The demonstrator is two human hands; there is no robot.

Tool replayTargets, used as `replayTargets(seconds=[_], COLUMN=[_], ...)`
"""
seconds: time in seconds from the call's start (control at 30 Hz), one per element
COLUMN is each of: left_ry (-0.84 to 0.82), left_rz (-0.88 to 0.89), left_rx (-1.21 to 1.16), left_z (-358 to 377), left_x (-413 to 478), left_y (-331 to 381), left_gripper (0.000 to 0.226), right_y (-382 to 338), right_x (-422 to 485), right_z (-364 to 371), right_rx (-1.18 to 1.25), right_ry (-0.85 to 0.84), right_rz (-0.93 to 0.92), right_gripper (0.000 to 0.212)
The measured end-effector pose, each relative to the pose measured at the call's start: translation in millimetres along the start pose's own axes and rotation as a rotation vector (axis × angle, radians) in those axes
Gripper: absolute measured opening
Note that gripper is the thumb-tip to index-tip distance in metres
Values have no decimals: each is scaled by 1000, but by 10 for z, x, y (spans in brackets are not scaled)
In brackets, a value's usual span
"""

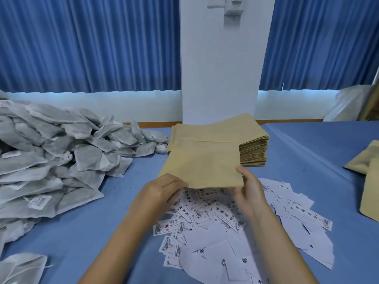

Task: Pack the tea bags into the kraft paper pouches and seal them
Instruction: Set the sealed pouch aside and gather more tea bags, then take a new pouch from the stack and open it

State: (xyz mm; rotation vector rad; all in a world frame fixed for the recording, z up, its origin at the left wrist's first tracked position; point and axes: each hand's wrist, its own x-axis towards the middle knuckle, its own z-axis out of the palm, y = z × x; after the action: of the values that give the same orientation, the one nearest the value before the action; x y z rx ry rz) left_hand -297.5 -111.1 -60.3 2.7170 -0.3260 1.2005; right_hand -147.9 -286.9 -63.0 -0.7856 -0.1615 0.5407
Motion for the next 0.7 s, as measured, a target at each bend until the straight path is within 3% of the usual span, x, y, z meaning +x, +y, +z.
replayTargets(seconds=[0.07,0.1,0.17,0.27,0.33,0.47,0.53,0.6,0.7], left_ry=[57,77,81,69,98,170,171,148,86], left_rz=[-163,-236,-310,-362,-417,-656,-725,-732,-597], left_rx=[-52,-86,-137,-233,-304,-537,-662,-694,-569], left_z=[97,139,201,243,239,232,235,228,231], left_x=[13,30,53,59,66,78,56,30,10], left_y=[-12,-1,38,138,173,148,115,91,98], left_gripper=[12,13,12,9,9,21,18,18,27], right_y=[97,163,359,638,692,682,684,685,695], right_x=[-31,-61,-115,-127,-140,-169,-182,-184,-193], right_z=[94,142,199,190,193,239,245,262,328], right_rx=[198,185,-88,-421,-404,-310,-348,-386,-446], right_ry=[-163,-238,-310,-272,-249,-306,-299,-266,-195], right_rz=[24,23,-7,-76,-93,-96,-89,-73,-64], right_gripper=[47,52,50,25,20,31,23,14,22])
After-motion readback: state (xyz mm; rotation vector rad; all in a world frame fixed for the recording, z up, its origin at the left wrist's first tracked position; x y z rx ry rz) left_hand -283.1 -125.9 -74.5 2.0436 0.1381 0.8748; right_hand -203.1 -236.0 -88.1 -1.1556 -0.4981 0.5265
